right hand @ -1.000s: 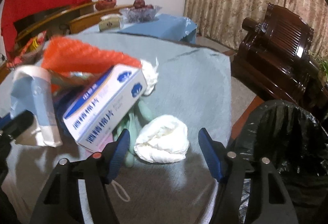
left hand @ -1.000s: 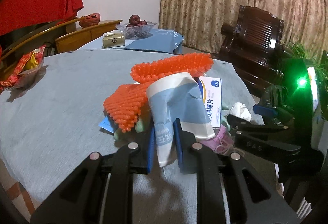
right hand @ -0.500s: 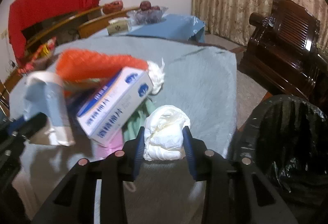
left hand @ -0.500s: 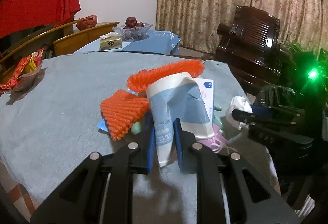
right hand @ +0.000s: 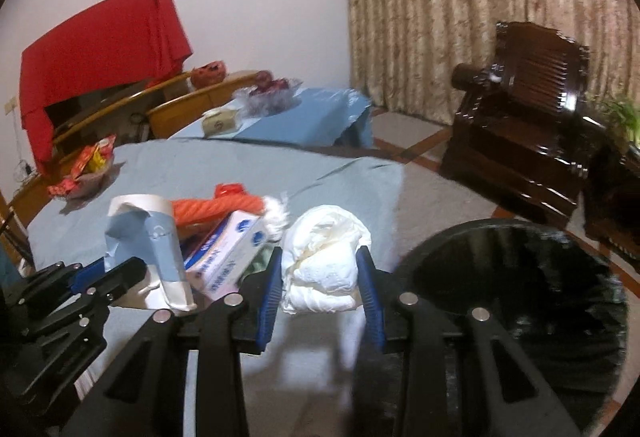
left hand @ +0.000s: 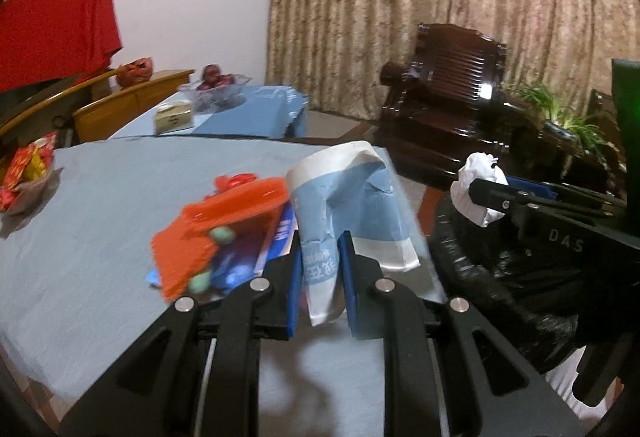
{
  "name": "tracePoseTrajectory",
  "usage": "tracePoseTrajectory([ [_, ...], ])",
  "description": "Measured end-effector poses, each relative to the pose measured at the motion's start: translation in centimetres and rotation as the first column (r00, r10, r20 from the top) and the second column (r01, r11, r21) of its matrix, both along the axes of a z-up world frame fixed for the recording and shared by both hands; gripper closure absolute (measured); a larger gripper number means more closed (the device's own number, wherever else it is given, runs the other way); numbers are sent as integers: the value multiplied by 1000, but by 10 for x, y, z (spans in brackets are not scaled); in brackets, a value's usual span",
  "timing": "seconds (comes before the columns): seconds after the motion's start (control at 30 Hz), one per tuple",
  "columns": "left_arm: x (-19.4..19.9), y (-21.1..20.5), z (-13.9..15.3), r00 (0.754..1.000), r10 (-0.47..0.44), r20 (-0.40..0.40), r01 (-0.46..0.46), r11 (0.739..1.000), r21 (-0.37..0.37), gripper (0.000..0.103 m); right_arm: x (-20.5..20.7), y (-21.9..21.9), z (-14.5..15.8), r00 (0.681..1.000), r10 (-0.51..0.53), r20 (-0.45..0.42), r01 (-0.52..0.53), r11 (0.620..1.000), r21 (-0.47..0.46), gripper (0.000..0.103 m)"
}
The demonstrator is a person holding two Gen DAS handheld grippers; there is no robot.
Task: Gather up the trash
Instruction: 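Carry the mask and tissue over the black bin and release both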
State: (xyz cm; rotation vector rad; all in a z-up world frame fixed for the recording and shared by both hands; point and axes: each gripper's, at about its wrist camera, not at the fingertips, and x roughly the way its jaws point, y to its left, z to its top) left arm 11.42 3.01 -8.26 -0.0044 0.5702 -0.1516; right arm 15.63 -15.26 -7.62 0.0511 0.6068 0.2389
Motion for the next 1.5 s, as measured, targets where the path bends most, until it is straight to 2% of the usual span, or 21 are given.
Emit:
tracePoseTrajectory([
  [0.23,17,-59,2,992,-126,0,126,992,-3,86,-12,-65,0,989,-149,5,149,988,-30,67],
  [0.53,49,-141,-9,963,-270,-29,269,963,-19,85,-22,-140,-23,952,-304,-41,301,951,-66,66],
  [0.6,56,-158,-13,953,-300,-43,299,954,-28,76,-24,-150,-26,943,-329,-46,325,943,-74,61],
  [0.67,58,-167,-15,945,-323,-47,321,946,-40,71,-26,-157,-29,935,-350,-49,346,935,-78,58],
  [0.77,60,-173,-17,939,-340,-51,338,940,-43,59,-31,-166,-30,924,-380,-45,375,923,-83,44],
  [0.83,58,-171,-16,940,-339,-42,337,940,-45,51,-32,-167,-28,921,-388,-35,385,919,-81,38],
  [0.93,54,-160,-14,946,-323,-33,322,946,-34,43,-32,-165,-25,920,-391,-24,388,918,-80,20],
  [1.0,50,-147,-10,955,-295,-19,295,955,-25,33,-32,-159,-22,922,-387,-9,385,920,-66,9],
  [1.2,38,-97,5,981,-190,31,190,982,11,18,-26,-124,-14,951,-310,11,310,950,-40,6],
  [1.37,23,-41,14,997,-41,72,37,998,54,16,-14,-76,-11,977,-214,18,215,976,-24,6],
  [1.5,16,-2,13,995,60,86,-68,993,93,17,-4,-36,-11,990,-142,24,142,990,-24,6],
])
